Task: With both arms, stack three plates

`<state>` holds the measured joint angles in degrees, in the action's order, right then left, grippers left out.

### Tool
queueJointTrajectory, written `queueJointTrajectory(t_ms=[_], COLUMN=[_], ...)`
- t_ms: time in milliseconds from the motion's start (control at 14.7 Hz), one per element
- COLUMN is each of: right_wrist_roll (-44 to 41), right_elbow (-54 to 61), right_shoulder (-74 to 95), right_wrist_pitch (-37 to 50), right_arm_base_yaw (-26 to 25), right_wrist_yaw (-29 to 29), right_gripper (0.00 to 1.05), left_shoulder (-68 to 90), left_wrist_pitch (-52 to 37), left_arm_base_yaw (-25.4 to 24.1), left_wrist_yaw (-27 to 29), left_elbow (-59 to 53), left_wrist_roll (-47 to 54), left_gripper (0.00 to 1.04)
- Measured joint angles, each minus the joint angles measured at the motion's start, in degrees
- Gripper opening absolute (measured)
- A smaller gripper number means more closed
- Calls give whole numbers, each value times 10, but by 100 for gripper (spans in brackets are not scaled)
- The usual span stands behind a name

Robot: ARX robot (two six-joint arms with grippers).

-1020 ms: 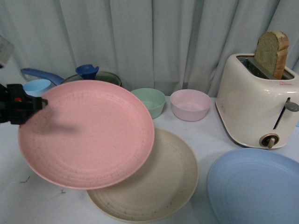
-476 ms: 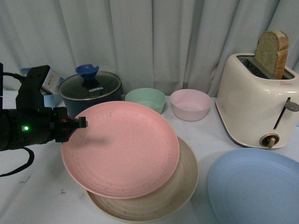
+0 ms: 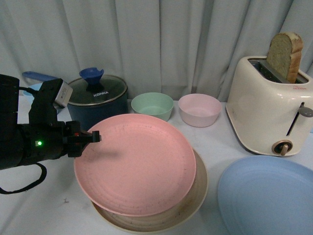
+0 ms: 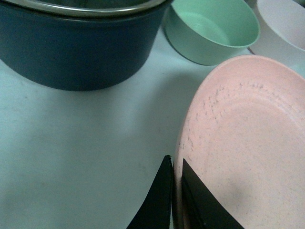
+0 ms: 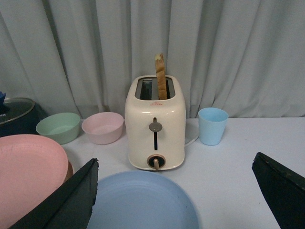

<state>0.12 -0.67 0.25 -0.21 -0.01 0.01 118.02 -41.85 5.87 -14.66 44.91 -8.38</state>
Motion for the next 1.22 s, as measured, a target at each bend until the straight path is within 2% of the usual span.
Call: queueJointTrajectory(t_ms=[272,544,680,748,816,884,952,1156,1224], right_wrist_roll=[0,0,0,0,0,0,0,0,0], right_elbow=[0,0,0,0,0,0,0,0,0], right_shoulder=[0,0,0,0,0,0,0,0,0], right_wrist_pitch=[0,0,0,0,0,0,0,0,0], right_arm_base_yaw=[0,0,0,0,0,0,0,0,0], right_wrist_yaw=[0,0,0,0,0,0,0,0,0], right_gripper=[98,98,98,98,98,98,98,98,98], left_shoulder=[0,-68,-131,-143,-162,-198,-250,-356,-413], left_wrist_pitch=[9,-31,-23,-141,-243,-303,-321,-265,-223], left_arm_base_yaw=[8,-21,-33,-31,-36,-54,-65,-57,-57], left_wrist_yaw=[-27,-28,-20,50,126,141,151,147,147], left_elbow=[3,-38,-73,-117,-175,-226,-256,-336,-344], left_wrist_roll=[-40,-51,-33,1,37,57,66,74,75], left_gripper=[51,99,98,91,78,66,51,9,2])
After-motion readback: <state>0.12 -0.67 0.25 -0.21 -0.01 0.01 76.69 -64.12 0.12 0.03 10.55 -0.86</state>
